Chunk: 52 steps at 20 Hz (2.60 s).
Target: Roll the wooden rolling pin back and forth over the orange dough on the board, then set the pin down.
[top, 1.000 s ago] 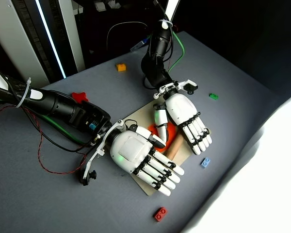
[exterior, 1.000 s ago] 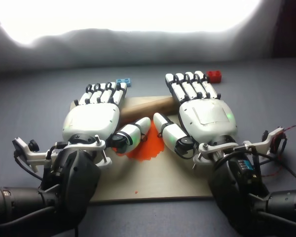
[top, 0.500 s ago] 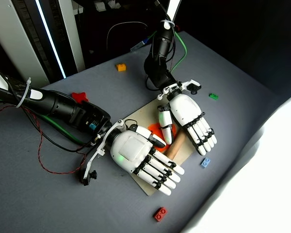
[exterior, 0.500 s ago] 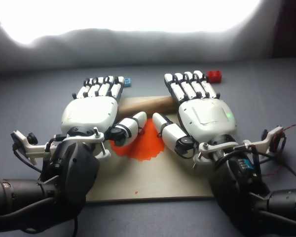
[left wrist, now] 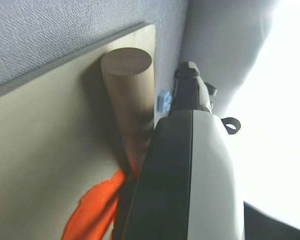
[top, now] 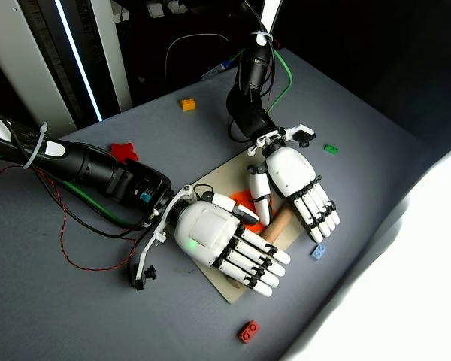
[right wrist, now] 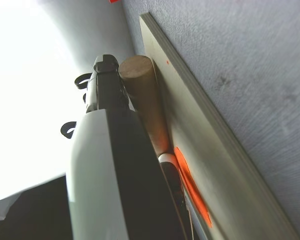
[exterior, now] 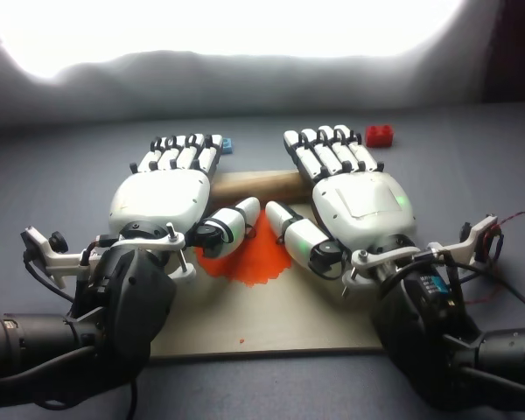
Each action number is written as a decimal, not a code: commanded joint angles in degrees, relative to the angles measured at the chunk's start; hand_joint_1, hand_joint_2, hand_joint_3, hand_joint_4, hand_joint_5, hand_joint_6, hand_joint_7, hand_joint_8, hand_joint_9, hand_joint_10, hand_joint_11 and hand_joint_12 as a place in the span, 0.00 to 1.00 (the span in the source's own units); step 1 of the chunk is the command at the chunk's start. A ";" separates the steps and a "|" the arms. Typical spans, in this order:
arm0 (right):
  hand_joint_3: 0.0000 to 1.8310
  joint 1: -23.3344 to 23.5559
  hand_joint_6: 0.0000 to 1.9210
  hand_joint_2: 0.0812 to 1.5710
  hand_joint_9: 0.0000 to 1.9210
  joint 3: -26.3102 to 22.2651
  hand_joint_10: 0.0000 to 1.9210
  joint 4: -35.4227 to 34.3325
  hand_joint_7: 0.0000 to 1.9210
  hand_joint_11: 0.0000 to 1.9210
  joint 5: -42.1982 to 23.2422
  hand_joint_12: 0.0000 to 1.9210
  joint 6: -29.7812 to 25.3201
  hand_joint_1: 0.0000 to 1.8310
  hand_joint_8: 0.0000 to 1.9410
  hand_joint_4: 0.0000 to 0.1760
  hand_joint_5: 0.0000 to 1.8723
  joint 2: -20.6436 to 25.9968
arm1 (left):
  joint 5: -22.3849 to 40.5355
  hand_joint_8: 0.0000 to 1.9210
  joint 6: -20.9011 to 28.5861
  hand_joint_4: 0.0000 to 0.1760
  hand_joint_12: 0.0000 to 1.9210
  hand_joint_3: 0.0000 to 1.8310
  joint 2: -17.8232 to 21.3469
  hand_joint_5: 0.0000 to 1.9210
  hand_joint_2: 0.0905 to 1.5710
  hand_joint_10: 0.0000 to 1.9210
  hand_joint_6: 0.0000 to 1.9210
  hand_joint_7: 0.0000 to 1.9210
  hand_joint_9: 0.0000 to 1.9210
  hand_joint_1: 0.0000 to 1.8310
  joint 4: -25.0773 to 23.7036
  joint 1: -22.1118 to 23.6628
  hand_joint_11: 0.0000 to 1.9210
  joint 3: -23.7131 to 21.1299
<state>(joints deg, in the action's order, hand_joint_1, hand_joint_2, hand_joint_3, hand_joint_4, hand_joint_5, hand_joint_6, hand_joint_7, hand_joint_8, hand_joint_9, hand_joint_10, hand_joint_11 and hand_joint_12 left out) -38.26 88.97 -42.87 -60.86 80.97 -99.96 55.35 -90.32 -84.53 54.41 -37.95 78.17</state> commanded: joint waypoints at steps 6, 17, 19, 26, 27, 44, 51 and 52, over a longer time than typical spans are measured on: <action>0.01 0.82 0.00 0.87 0.00 1.01 0.00 2.36 0.02 0.00 -3.72 0.00 -0.32 0.00 0.00 0.00 0.02 0.11 | 4.32 0.00 0.11 0.00 0.00 0.00 0.22 0.00 0.88 0.00 0.00 0.00 0.00 0.00 -3.20 0.57 0.00 0.65; 0.00 0.88 0.04 0.88 0.07 1.12 0.01 2.09 0.11 0.00 -4.02 0.17 -0.16 0.00 0.00 0.00 0.12 0.13 | 2.54 0.00 2.59 0.00 0.01 0.00 0.34 0.05 0.88 0.00 0.00 0.05 0.04 0.00 -3.17 0.70 0.02 0.99; 0.00 0.93 0.06 0.88 0.10 1.12 0.02 2.09 0.15 0.00 -4.12 0.31 -0.02 0.00 0.01 0.00 0.15 0.13 | 2.44 0.00 2.92 0.00 0.13 0.00 0.45 0.09 0.88 0.00 0.00 0.11 0.09 0.00 -3.15 0.52 0.01 0.82; 0.00 0.50 0.40 0.88 0.10 0.19 0.14 1.10 0.20 0.00 -4.14 0.48 0.84 0.00 0.01 0.00 0.05 0.28 | 2.41 0.01 4.02 0.00 0.24 0.00 1.29 0.15 0.88 0.01 0.01 0.17 0.13 0.00 -3.13 -0.24 0.00 -0.06; 0.00 0.40 0.42 0.88 0.08 -0.02 0.22 1.10 0.21 0.00 -4.16 0.51 0.86 0.00 0.01 0.00 0.05 0.31 | 2.41 0.01 4.09 0.00 0.24 0.00 1.41 0.16 0.88 0.01 0.01 0.18 0.14 0.00 -3.13 -0.31 0.00 -0.20; 0.00 -1.06 0.41 0.88 0.02 -2.93 0.40 0.40 0.22 0.00 -5.88 0.55 2.00 0.00 0.02 0.00 0.05 0.82 | 2.34 0.00 4.60 0.00 0.23 0.00 3.46 0.15 0.88 0.00 0.00 0.18 0.14 0.00 -3.17 -1.55 0.00 -4.08; 0.00 -1.66 0.42 0.89 0.01 -4.18 0.43 0.40 0.22 0.00 -6.16 0.56 2.80 0.00 0.02 0.00 0.05 1.06 | 2.84 0.00 5.59 0.00 0.24 0.00 4.04 0.16 0.88 0.00 0.00 0.18 0.14 0.00 -4.13 -2.34 0.00 -5.28; 0.00 -1.75 0.41 0.89 0.01 -4.39 0.42 0.40 0.21 0.00 -6.22 0.54 2.93 0.00 0.01 0.00 0.05 1.09 | 3.31 0.00 6.00 0.00 0.24 0.00 4.12 0.16 0.88 0.00 0.00 0.18 0.14 0.00 -4.38 -2.56 0.00 -5.51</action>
<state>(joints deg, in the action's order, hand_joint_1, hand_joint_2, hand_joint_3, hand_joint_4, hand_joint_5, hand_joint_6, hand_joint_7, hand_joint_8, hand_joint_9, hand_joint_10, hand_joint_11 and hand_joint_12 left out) -39.18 84.77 -44.10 -64.51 83.83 -98.94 55.57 -84.58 -80.49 51.99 -40.12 72.77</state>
